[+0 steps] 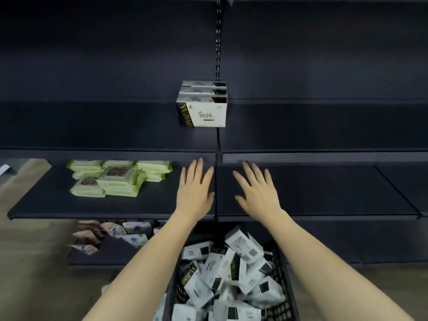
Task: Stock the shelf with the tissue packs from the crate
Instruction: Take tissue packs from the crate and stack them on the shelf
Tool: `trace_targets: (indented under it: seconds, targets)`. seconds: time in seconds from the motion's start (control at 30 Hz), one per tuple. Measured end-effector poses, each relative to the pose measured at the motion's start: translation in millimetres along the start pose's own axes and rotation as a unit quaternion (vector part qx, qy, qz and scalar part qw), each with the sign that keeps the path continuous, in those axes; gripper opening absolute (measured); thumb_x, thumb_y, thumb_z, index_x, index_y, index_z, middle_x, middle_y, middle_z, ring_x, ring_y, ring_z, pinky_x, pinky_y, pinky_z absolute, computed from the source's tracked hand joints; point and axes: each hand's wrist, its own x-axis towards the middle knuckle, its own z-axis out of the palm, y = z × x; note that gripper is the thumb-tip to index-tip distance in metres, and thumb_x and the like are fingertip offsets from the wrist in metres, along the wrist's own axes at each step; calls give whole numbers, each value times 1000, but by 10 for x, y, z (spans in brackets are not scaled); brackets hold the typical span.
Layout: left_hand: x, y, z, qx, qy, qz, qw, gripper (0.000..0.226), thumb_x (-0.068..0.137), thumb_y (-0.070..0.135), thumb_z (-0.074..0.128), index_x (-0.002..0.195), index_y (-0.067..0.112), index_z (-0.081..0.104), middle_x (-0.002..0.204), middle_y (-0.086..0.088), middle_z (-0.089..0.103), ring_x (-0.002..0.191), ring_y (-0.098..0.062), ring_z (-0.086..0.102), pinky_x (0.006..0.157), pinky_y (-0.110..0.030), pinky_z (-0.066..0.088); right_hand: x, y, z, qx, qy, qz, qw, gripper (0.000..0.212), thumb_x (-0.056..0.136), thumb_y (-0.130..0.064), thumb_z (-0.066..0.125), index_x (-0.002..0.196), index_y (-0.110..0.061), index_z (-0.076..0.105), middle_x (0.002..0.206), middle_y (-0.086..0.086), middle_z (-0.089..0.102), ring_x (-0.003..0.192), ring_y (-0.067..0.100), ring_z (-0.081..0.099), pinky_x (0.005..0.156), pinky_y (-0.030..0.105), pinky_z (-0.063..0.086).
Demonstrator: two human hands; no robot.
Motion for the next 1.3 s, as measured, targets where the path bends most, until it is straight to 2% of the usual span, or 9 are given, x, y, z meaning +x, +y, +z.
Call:
trace_targets:
  seconds: [0.17, 0.27, 0.33, 0.4, 0.47, 0.6, 0.8, 1.0, 1.3]
  targets:
    - [-418, 294, 336, -33, -68, -25, 997, 72, 62, 27, 84, 126, 7, 57, 135, -23, 50, 125, -40, 48, 100, -55, 38, -466, 115, 278, 12, -64, -2, 998, 76, 68, -39, 79, 135, -18, 51, 143, 15, 44, 129, 36, 43, 102, 55, 35]
    - [-620, 415, 534, -60, -126, -40, 989, 66, 87, 31, 62, 144, 11, 35, 153, -18, 24, 142, -34, 19, 115, -48, 14, -650, 147, 466, 30, -111, 7, 993, 77, 66, -37, 81, 134, -16, 52, 141, 16, 45, 127, 38, 45, 100, 56, 37]
    - [-718, 454, 699, -64, -150, -48, 985, 65, 94, 36, 51, 149, 14, 24, 157, -14, 13, 145, -29, 7, 116, -44, 6, -746, 141, 608, 28, -129, -9, 991, 75, 78, -38, 72, 143, -18, 40, 151, 15, 31, 136, 36, 32, 107, 55, 27]
    - [-798, 475, 868, -72, -173, -64, 980, 67, 95, 42, 46, 150, 15, 18, 158, -12, 9, 145, -27, 4, 116, -42, 5, -826, 120, 769, 31, -171, -26, 985, 72, 88, -39, 60, 149, -20, 26, 156, 12, 16, 142, 33, 17, 113, 53, 15]
    - [-865, 482, 1044, -89, -225, -79, 967, 75, 94, 49, 45, 151, 14, 11, 159, -9, 3, 145, -25, 0, 116, -41, 4, -917, 85, 931, 49, -179, -25, 982, 72, 87, -37, 62, 148, -20, 27, 156, 12, 16, 142, 33, 17, 113, 52, 15]
    - [-963, 435, 1471, -127, -321, -103, 933, 93, 88, 58, 50, 151, 13, 0, 159, -6, -4, 145, -24, -4, 116, -40, 5, -1132, 34, 1388, 33, -298, -41, 953, 71, 96, -38, 44, 151, -24, 2, 158, 7, -8, 145, 28, -5, 116, 49, -1]
    - [-1180, 262, 2275, -126, -395, -115, 903, 101, 84, 61, 55, 151, 14, -5, 159, -7, -5, 145, -26, -3, 116, -41, 5, -1377, -143, 2175, 23, -402, -39, 914, 71, 98, -38, 41, 150, -24, -5, 157, 7, -16, 144, 30, -13, 114, 49, -6]
    - [-1399, 98, 2882, -131, -430, -140, 882, 111, 79, 66, 57, 151, 12, -7, 159, -8, -6, 146, -26, -1, 117, -39, 5, -1341, -317, 2683, 16, -425, -69, 902, 66, 101, -37, 32, 150, -24, -9, 156, 8, -21, 143, 30, -17, 114, 48, -9]
    - [-1655, 66, 3590, -224, -451, -140, 853, 126, 66, 70, 66, 150, 13, -9, 159, -10, 3, 145, -25, 7, 118, -38, 10, -1313, -378, 3232, -8, -415, -115, 902, 72, 96, -45, 37, 150, -26, -7, 155, 7, -22, 143, 29, -16, 114, 49, -7]
